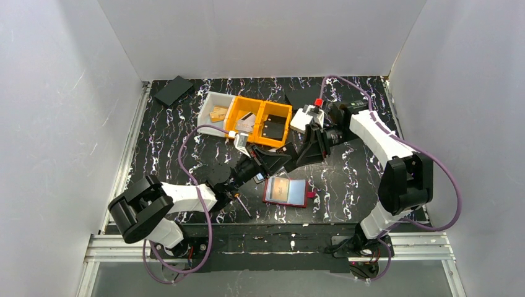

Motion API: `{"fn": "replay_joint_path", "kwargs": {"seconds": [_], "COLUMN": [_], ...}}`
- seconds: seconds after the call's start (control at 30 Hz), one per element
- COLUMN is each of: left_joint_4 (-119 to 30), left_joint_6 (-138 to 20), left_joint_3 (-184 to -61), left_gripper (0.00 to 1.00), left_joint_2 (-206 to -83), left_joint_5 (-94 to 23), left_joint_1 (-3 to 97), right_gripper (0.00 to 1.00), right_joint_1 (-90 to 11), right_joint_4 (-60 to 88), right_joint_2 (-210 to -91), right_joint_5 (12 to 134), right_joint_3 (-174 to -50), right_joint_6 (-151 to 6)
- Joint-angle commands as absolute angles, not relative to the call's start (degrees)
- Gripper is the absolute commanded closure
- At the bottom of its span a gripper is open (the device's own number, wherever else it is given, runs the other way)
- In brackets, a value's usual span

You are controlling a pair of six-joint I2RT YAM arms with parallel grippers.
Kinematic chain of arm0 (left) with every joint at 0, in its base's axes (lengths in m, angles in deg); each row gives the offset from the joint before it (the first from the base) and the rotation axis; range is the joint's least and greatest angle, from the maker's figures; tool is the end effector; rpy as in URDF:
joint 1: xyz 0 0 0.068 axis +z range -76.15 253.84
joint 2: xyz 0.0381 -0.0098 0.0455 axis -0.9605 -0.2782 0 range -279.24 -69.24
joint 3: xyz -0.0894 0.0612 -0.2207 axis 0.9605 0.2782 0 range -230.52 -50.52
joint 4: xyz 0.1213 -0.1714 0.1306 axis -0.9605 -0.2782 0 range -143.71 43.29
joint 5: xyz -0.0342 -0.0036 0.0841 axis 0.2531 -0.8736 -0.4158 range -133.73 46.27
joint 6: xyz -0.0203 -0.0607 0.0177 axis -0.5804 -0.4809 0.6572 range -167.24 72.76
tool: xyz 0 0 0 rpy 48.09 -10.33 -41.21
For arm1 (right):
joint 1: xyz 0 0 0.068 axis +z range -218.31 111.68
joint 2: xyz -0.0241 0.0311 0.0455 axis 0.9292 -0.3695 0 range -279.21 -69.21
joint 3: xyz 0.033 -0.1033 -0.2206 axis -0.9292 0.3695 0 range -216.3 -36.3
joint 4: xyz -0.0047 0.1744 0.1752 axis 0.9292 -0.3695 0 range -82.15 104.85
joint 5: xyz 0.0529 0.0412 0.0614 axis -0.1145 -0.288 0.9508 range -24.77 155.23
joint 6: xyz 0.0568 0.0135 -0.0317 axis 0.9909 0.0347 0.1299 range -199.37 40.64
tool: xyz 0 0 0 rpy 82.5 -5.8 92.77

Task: Take the credit cards out of the card holder
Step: Place the credit card in the storage box.

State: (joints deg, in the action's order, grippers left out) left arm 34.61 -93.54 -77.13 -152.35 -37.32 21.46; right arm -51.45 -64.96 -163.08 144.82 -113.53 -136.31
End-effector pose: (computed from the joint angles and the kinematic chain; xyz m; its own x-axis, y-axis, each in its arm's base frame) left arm 0.1682 -0.2279 0.2423 -0.4368 -0.6102 -0.6610 0.7719 0.1231 -0.6237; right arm 0.2375 0.1260 0.2576 -0.5634 -0.3290 -0.7578 -0.7679 -0.1297 0.6273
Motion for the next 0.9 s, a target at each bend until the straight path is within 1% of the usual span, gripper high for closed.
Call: {"fn": "replay_joint_path", "kwargs": {"seconds": [0.0, 0.03, 0.07, 0.13, 0.2, 0.23, 0.27, 0.33, 0.37, 0.43, 0.5, 0.57, 0.63, 0.77, 0.87], "left_joint_4": [36.3, 36.3, 36.3, 36.3, 36.3, 36.2, 36.1, 34.8, 32.7, 23.5, 4.3, -14.3, -29.4, -51.9, -62.9], "left_joint_6": [-91.4, -91.4, -91.4, -91.7, -92.1, -92.1, -91.7, -91.0, -90.6, -90.1, -88.8, -86.2, -83.9, -82.3, -82.4], "left_joint_3": [-76.7, -76.5, -76.3, -76.0, -74.7, -73.7, -71.4, -67.2, -65.0, -62.3, -62.5, -64.7, -66.6, -69.8, -72.2], "left_gripper": [1.0, 1.0, 1.0, 1.0, 0.76, 0.67, 0.58, 0.34, 0.26, 0.14, 0.04, 0.02, 0.02, 0.02, 0.02], "left_joint_2": [-149.5, -149.5, -149.4, -149.2, -148.1, -147.0, -145.3, -140.3, -136.8, -127.9, -117.4, -107.8, -99.2, -84.1, -77.6], "left_joint_5": [-39.6, -39.7, -39.8, -40.3, -42.5, -44.9, -46.6, -51.0, -52.6, -54.1, -53.2, -51.4, -50.7, -52.9, -54.2], "left_joint_1": [20.6, 20.7, 20.6, 20.6, 20.6, 20.7, 20.7, 20.8, 20.9, 21.5, 22.1, 22.7, 23.2, 23.4, 23.4], "right_gripper": [0.76, 0.91, 0.99, 0.99, 0.99, 0.99, 0.99, 0.99, 0.99, 0.99, 0.99, 0.99, 0.99, 0.99, 0.99], "right_joint_1": [-49.3, -49.3, -49.3, -49.3, -49.4, -49.4, -49.4, -49.4, -49.4, -49.0, -47.0, -44.3, -42.0, -37.9, -34.8], "right_joint_4": [-66.6, -66.6, -66.6, -66.6, -66.5, -66.5, -66.4, -63.5, -59.4, -47.8, -39.0, -37.5, -39.1, -41.7, -43.1], "right_joint_2": [-162.9, -163.0, -163.2, -163.4, -163.8, -164.0, -164.3, -164.4, -163.9, -161.4, -159.4, -160.8, -165.0, -175.1, -180.7], "right_joint_5": [146.6, 146.4, 146.0, 145.3, 143.4, 141.9, 139.9, 134.3, 130.1, 120.5, 108.6, 98.9, 92.8, 84.6, 78.6], "right_joint_3": [-118.2, -118.8, -119.0, -119.4, -120.3, -121.2, -122.2, -124.8, -125.8, -124.9, -124.7, -128.0, -134.1, -146.7, -154.5], "right_joint_6": [-135.9, -135.9, -136.0, -136.3, -136.8, -136.9, -137.0, -134.3, -130.6, -122.1, -119.3, -121.3, -122.5, -122.8, -123.4]}}
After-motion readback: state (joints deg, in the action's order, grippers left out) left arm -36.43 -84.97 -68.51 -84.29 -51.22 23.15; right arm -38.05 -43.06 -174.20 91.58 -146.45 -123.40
